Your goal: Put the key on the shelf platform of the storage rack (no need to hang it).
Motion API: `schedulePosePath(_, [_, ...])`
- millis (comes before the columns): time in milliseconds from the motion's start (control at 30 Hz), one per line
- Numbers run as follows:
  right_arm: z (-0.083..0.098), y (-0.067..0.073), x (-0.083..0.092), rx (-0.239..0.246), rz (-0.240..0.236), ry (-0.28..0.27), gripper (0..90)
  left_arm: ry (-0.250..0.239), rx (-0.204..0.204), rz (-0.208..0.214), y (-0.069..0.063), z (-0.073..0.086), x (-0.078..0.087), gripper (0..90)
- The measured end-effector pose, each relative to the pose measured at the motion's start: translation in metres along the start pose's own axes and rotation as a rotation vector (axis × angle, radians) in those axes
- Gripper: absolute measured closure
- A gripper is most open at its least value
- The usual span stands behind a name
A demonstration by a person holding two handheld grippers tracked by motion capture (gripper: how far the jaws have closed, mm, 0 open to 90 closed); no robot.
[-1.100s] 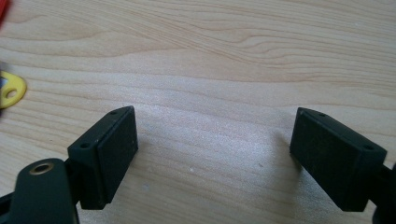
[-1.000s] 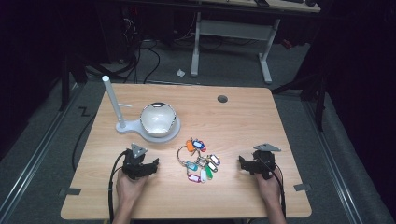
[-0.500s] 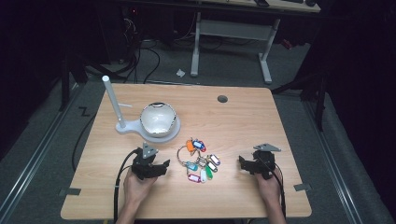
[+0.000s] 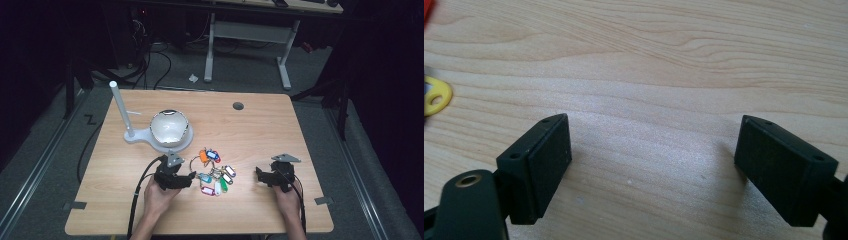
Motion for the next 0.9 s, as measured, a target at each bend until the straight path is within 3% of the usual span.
schedulePosePath(133, [0.000, 0.000, 0.000, 0.000, 0.000, 0.000, 15.2, 0.001, -0.008, 0.018, -0.006, -0.007, -0.004, 30.5])
schedulePosePath(267, [0.000, 0.000, 0.000, 0.001, 0.001, 0.000, 15.2, 0.025, -0.056, 0.016, -0.014, -0.016, -0.009, 30.6])
schedulePosePath(533, [0.000, 0.000, 0.000, 0.000, 0.001, 0.000, 15.2, 0.048, -0.092, 0.037, -0.024, -0.024, -0.018, 31.4])
schedulePosePath(633, [0.000, 0.000, 0.000, 0.000, 0.001, 0.000, 15.2, 0.070, -0.127, 0.035, -0.030, -0.028, -0.025, 32.4])
schedulePosePath(900, [0.000, 0.000, 0.000, 0.000, 0.001, 0.000, 15.2, 0.080, -0.131, 0.053, -0.036, -0.032, -0.037, 34.2])
Point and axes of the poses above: each handheld gripper's, and its own axes: x roughly backward along the jaws, z roughly out of its underside, y roughly to its left, the point moved 1 cm from there along -x, roughly forward along the jaws, and after that the axes turned 12 degrees about y, right-handed, at the moved point
